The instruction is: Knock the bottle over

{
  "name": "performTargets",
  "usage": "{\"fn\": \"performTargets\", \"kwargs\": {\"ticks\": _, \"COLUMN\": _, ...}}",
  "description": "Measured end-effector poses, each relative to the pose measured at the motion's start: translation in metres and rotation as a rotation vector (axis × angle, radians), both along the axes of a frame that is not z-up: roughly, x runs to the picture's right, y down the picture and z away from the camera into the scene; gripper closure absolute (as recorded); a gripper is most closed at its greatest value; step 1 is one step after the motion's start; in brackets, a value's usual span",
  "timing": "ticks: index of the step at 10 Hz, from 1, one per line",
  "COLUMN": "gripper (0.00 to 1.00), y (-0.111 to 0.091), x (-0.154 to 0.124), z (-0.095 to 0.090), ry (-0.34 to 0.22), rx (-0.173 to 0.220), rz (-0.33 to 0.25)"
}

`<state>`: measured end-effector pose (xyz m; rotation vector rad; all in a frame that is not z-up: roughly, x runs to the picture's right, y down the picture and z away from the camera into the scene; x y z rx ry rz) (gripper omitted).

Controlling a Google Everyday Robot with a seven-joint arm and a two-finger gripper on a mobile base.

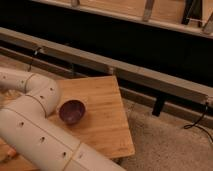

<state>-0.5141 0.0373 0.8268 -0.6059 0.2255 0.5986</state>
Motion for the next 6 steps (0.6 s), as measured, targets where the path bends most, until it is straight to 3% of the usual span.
{"fn": "performTargets", "kwargs": {"ticks": 3, "gripper": 1.00, "y": 0.000, "x": 0.007, "z": 0.013, "ry": 0.028, "rx": -0.020, "rz": 0.026}}
{"fn": "performTargets", "kwargs": {"ticks": 6, "gripper": 1.00, "y": -0.002, "x": 0.004, "z": 0.021, "ry": 0.016, "rx": -0.020, "rz": 0.046}}
